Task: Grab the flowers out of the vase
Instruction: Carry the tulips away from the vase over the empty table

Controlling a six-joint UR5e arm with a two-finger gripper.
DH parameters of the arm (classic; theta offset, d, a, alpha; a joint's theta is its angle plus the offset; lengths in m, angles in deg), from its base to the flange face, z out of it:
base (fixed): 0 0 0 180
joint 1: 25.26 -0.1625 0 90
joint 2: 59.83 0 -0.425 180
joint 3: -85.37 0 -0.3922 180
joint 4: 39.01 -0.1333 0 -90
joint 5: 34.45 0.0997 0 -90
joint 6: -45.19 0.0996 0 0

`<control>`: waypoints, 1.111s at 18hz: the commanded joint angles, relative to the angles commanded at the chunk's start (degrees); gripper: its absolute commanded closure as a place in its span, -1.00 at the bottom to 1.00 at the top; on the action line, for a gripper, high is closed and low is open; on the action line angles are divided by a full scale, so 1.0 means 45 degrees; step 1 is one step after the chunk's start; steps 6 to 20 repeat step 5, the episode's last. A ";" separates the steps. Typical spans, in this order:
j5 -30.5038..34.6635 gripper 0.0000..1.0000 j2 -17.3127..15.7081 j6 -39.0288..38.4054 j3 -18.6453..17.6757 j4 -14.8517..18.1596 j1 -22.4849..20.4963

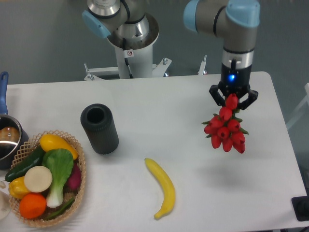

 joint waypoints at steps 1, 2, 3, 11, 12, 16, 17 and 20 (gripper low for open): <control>0.0216 1.00 0.0078 0.0019 0.0059 0.0058 0.0194; 0.0431 1.00 0.0098 0.0020 0.0195 0.0175 0.0312; 0.0568 1.00 0.0098 0.0020 0.0312 0.0428 0.0352; 0.1016 1.00 0.0215 0.0020 0.0274 0.0586 0.0391; 0.1016 1.00 0.0215 0.0020 0.0274 0.0586 0.0391; 0.1016 1.00 0.0215 0.0020 0.0274 0.0586 0.0391; 0.1016 1.00 0.0215 0.0020 0.0274 0.0586 0.0391; 0.1016 1.00 0.0215 0.0020 0.0274 0.0586 0.0391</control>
